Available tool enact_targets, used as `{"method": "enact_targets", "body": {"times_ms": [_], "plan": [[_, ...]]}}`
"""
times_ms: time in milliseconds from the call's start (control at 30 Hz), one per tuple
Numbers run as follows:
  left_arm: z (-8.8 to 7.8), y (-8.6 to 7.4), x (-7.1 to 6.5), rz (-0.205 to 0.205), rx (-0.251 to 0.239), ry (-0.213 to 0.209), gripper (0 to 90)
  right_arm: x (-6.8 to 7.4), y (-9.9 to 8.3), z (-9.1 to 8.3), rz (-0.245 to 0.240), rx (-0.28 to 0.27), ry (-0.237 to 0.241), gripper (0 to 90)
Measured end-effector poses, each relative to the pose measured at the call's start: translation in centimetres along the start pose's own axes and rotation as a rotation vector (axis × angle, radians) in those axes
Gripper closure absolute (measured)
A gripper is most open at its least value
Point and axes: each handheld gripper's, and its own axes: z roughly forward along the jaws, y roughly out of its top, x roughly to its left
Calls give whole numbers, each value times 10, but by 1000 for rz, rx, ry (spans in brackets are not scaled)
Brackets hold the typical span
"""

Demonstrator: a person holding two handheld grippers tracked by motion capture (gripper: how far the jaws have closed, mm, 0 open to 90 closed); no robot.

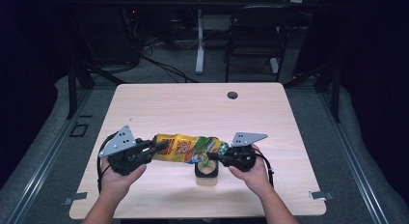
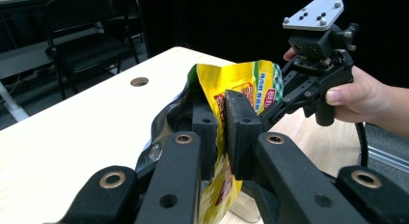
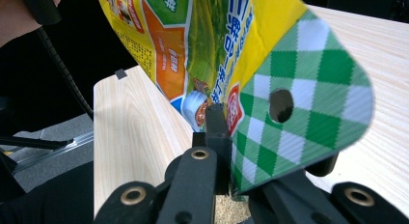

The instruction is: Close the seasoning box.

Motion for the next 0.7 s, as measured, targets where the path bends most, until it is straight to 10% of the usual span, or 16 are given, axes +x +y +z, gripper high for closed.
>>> {"method": "enact_targets", "body": {"times_ms": [700], "plan": [[-3,-1,2,-4,-8,-32,857,-4,-2,-5,-5,32,49,900]]}}
